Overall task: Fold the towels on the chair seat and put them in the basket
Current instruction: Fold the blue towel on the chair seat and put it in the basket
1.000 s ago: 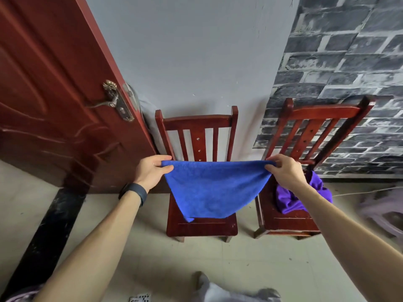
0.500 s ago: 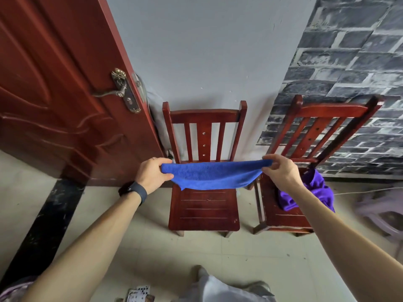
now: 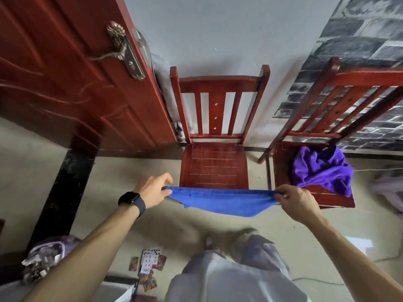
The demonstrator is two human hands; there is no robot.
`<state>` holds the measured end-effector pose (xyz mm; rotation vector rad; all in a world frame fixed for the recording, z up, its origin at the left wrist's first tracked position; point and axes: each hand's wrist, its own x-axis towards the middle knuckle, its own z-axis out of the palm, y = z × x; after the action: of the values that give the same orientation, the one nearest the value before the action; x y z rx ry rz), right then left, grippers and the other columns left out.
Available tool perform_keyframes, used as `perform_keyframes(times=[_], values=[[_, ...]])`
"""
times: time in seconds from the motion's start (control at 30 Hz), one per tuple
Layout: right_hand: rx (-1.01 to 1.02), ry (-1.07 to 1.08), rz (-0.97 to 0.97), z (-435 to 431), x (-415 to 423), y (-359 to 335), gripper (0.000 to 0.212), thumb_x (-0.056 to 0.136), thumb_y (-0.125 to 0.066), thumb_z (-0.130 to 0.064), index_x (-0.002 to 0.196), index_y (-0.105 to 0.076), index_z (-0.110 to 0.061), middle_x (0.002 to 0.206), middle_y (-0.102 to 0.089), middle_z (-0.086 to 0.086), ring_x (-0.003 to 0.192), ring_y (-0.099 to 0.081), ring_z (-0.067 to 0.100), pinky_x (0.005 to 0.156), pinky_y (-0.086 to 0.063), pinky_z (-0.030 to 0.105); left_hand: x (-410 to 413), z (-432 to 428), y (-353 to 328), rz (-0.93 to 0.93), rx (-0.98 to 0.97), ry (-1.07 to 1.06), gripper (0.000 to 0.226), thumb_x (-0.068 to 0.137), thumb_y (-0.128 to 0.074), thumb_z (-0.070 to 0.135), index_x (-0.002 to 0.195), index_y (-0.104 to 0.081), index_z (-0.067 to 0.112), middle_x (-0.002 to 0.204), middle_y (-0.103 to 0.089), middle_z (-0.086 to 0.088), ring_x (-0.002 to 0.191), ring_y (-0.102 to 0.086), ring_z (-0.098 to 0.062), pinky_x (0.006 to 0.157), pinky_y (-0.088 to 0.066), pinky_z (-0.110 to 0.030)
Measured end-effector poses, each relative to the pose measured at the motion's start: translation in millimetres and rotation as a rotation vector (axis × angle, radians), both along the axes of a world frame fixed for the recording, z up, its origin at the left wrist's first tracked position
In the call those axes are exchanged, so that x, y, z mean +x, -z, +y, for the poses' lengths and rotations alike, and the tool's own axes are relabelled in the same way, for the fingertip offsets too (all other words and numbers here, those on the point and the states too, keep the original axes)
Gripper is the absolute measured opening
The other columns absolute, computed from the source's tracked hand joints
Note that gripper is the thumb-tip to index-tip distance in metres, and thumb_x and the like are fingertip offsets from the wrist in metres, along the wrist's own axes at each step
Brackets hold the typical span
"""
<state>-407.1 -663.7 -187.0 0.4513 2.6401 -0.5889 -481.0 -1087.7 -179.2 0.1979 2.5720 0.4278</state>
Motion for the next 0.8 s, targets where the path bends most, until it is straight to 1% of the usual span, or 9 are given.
perform_keyframes(times=[0.1, 0.2, 0.27, 0.37, 0.43, 0.5, 0.6, 0.73, 0.8], values=[[-0.022, 0.009, -0.035, 3.4, -23.3, 13.3, 0.018, 0.088, -0.06, -0.029, 0.103, -0.07, -0.032, 0.105, -0.073, 0.0, 0.1, -0.064, 0.03, 0.074, -0.044, 0.034, -21.7, 7.0, 1.7, -0.042, 0.048, -0.089, 0.009, 0.085, -0.07, 0.023, 0.09, -0.063, 0.022, 0.074, -0.069, -0.002, 0.07, -0.06, -0.021, 0.052, -0.036, -0.018], [-0.025, 0.022, -0.049, 4.0, -59.0, 34.4, 0.018, 0.09, -0.058, -0.03, 0.105, -0.067, -0.032, 0.106, -0.072, 0.002, 0.1, -0.063, 0.031, 0.072, -0.044, 0.035, -52.1, 13.0, 17.7, -0.045, 0.027, -0.162, 0.004, 0.084, -0.072, 0.027, 0.087, -0.07, 0.025, 0.075, -0.067, 0.003, 0.073, -0.061, -0.016, 0.059, -0.043, -0.022], [-0.009, 0.031, -0.088, 4.5, -85.9, 54.9, 0.017, 0.092, -0.055, -0.034, 0.107, -0.064, -0.032, 0.107, -0.07, 0.003, 0.099, -0.062, 0.034, 0.071, -0.042, 0.036, -73.1, 17.2, 40.9, -0.059, -0.068, -0.145, 0.008, 0.089, -0.065, 0.032, 0.088, -0.071, 0.027, 0.083, -0.069, 0.005, 0.081, -0.064, -0.018, 0.064, -0.047, -0.026], [0.034, -0.018, -0.171, 5.7, -123.4, 99.1, 0.02, 0.092, -0.054, -0.044, 0.109, -0.059, -0.035, 0.108, -0.066, -0.002, 0.096, -0.063, 0.034, 0.071, -0.044, 0.035, -98.5, 30.1, 80.2, -0.078, -0.307, 0.023, 0.022, 0.1, -0.046, 0.028, 0.092, -0.065, 0.021, 0.099, -0.063, 0.0, 0.089, -0.063, -0.026, 0.067, -0.049, -0.034], [0.059, -0.072, -0.204, 5.7, -145.3, 130.9, 0.025, 0.092, -0.052, -0.05, 0.113, -0.055, -0.037, 0.111, -0.065, -0.005, 0.095, -0.063, 0.032, 0.071, -0.045, 0.036, -115.9, 39.0, 105.0, -0.053, -0.414, 0.099, 0.024, 0.103, -0.037, 0.024, 0.102, -0.062, 0.021, 0.106, -0.06, -0.002, 0.094, -0.064, -0.029, 0.067, -0.048, -0.034], [0.062, -0.042, -0.178, 2.0, -167.4, 153.0, 0.02, 0.097, -0.048, -0.047, 0.112, -0.056, -0.036, 0.11, -0.067, 0.003, 0.095, -0.063, 0.036, 0.07, -0.04, 0.036, -136.1, 46.4, 127.8, -0.01, -0.439, 0.08, 0.025, 0.103, -0.034, 0.024, 0.113, -0.057, 0.025, 0.112, -0.062, -0.003, 0.098, -0.064, -0.029, 0.068, -0.047, -0.034], [0.053, 0.068, -0.097, -2.2, -198.5, 181.0, 0.022, 0.101, -0.043, -0.038, 0.113, -0.059, -0.028, 0.107, -0.067, 0.012, 0.093, -0.06, 0.039, 0.071, -0.039, 0.038, -173.6, 51.7, 168.4, -0.009, -0.397, -0.07, 0.026, 0.104, -0.032, 0.026, 0.118, -0.054, 0.025, 0.112, -0.064, -0.01, 0.1, -0.063, -0.033, 0.067, -0.043, -0.033], [-0.028, 0.187, -0.03, -8.4, -240.2, 213.9, 0.024, 0.101, -0.044, -0.032, 0.115, -0.058, -0.019, 0.085, -0.059, 0.014, 0.078, -0.051, 0.037, 0.07, -0.041, 0.038, -219.9, 52.0, 229.4, 0.038, -0.254, -0.293, 0.024, 0.101, -0.039, 0.031, 0.101, -0.06, 0.019, 0.097, -0.069, -0.018, 0.091, -0.062, -0.04, 0.076, -0.052, -0.043], [-0.08, 0.257, -0.009, -11.2, -260.4, 232.1, 0.025, 0.1, -0.045, -0.03, 0.117, -0.058, -0.016, 0.089, -0.063, 0.011, 0.079, -0.05, 0.033, 0.07, -0.038, 0.035, -238.9, 54.5, 252.7, 0.031, -0.202, -0.379, 0.019, 0.096, -0.045, 0.033, 0.095, -0.06, 0.022, 0.095, -0.068, -0.013, 0.089, -0.062, -0.039, 0.075, -0.052, -0.043]])
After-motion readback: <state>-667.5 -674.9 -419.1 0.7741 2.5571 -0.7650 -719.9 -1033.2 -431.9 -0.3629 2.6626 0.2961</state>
